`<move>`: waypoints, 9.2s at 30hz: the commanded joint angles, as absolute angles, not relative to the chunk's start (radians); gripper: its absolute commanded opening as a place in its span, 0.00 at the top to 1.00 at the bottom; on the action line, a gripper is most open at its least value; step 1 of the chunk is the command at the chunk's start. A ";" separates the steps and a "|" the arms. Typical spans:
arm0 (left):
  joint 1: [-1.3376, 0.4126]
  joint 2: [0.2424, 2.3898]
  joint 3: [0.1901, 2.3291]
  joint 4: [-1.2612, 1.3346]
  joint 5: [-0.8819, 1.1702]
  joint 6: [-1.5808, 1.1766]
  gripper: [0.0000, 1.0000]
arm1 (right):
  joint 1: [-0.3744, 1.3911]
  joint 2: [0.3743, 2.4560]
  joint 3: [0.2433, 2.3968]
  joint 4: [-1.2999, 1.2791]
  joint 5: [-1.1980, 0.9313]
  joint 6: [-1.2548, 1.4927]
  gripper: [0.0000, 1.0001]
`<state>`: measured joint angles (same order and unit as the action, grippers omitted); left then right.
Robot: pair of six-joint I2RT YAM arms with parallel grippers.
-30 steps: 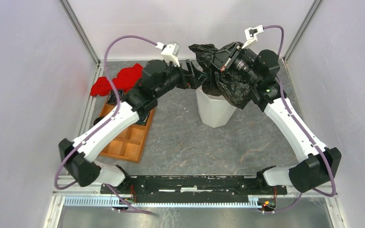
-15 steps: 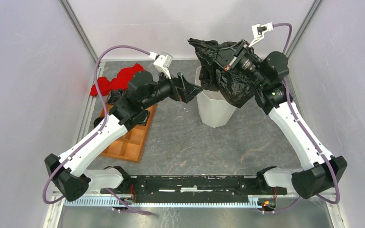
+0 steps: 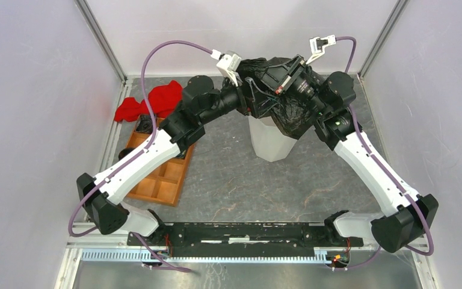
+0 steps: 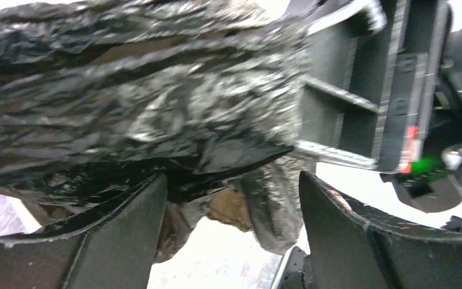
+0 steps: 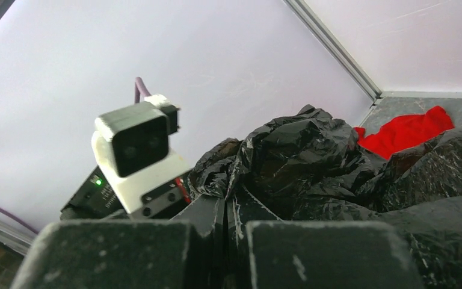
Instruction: Put the trash bags into the trash bin
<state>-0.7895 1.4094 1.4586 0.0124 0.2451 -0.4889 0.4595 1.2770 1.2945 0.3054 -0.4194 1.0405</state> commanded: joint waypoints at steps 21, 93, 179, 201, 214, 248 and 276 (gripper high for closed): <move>-0.780 1.413 1.459 -0.121 -0.108 -0.526 0.98 | 0.457 1.100 1.396 -0.258 -0.155 0.210 0.02; -0.739 1.645 1.441 -0.039 0.086 -0.692 0.98 | 0.411 1.453 1.565 -0.686 0.007 0.010 0.18; -0.739 1.523 1.529 -0.119 0.187 -0.566 0.12 | 0.411 1.100 1.143 -0.061 -0.072 0.424 0.47; -0.718 1.505 1.423 0.008 0.148 -0.623 0.98 | 0.411 0.923 1.182 -0.286 0.208 0.241 0.20; -0.529 1.477 1.225 0.320 0.467 -0.967 0.98 | 0.410 1.054 1.385 -0.574 0.189 0.162 0.02; -0.509 1.439 1.304 0.017 0.377 -0.715 0.49 | 0.241 1.065 1.361 -0.519 -0.266 0.854 1.00; -0.770 1.460 1.572 -0.284 -0.124 -0.601 0.45 | 0.215 0.979 1.455 -0.557 -0.119 0.749 1.00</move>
